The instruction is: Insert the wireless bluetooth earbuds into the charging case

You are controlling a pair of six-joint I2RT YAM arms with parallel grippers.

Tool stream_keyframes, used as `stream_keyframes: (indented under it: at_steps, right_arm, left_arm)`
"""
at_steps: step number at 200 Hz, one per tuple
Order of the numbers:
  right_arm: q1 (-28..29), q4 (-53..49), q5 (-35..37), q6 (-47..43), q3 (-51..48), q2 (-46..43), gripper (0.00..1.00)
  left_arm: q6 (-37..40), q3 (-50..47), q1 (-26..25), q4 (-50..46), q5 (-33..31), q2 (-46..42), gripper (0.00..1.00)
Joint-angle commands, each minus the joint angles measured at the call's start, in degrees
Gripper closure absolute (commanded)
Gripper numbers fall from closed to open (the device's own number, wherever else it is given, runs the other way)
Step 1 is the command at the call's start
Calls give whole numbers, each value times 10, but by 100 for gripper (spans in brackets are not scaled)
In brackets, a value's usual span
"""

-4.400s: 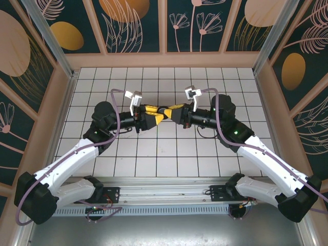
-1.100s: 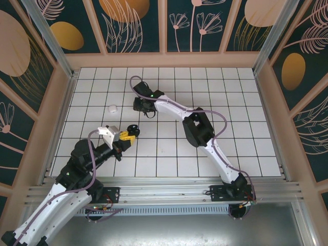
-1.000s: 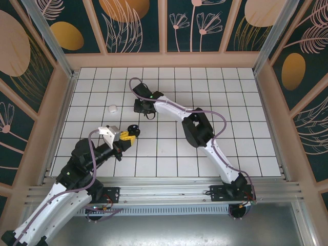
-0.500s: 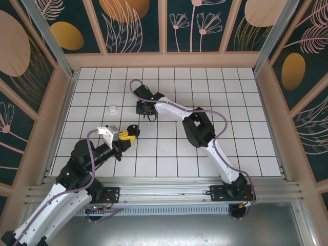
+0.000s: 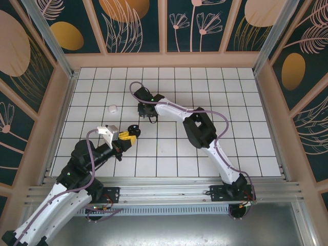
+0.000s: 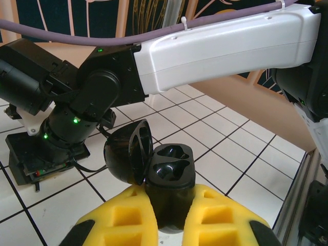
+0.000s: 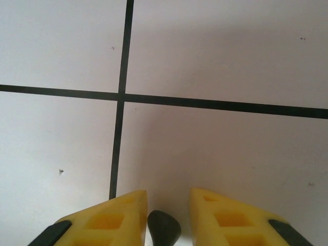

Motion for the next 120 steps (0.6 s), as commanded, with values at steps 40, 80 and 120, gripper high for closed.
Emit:
stream_keyframes:
  at_steps: [40, 80, 120]
  right_arm:
    - [20, -70, 0, 3, 2, -1, 80]
    - [22, -86, 7, 13, 8, -19, 70]
    - [8, -103, 17, 90, -17, -60, 60]
  left_arm:
    - [-16, -1, -3, 6, -13, -5, 100]
    - [-21, -3, -3, 5, -17, -5, 100]
    - [-26, -1, -3, 5, -18, -6, 100]
